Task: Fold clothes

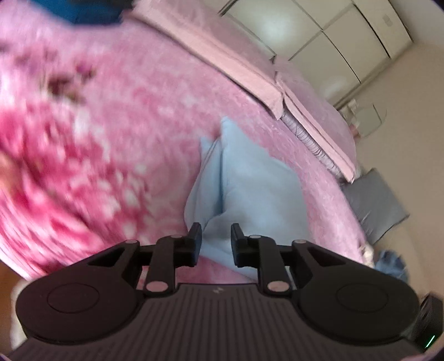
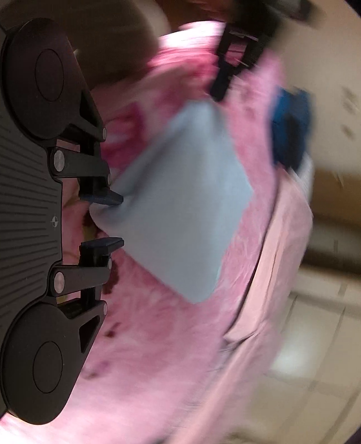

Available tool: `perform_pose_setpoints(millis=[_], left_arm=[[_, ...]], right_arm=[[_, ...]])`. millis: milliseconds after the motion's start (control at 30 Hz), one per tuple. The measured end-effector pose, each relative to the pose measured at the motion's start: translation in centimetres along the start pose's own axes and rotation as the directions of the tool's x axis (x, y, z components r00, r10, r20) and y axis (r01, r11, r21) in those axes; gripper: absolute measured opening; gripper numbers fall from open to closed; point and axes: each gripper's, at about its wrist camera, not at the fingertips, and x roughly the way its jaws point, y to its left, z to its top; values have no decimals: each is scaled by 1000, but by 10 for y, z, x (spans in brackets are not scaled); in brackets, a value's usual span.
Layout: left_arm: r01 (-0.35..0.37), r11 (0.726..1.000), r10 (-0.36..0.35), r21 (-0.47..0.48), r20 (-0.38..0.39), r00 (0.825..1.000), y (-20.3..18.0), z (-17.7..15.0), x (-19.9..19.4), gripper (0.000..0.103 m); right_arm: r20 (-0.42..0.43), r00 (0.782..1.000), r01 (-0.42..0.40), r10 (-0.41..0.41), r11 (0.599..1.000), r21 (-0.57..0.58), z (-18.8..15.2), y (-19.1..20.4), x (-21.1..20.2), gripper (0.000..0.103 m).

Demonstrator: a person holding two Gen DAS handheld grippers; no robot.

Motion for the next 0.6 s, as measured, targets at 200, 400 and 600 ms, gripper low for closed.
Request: perform_pose_setpoints(millis=[200,400,600], left_arm=[[4,988,-6,156,15,1000,-39,6,9,17],[-124,934,130,335,4,992,-46,-16,57,9],[-115,952,126,282,-21,992,-36,-5,53,5]], right_arm=[[58,998,-50,33,949,311,21,-28,6,25],[22,1000,3,-11,944,330,21,-9,35,25],[-48,999,11,2,960,279,24,-11,45,25]])
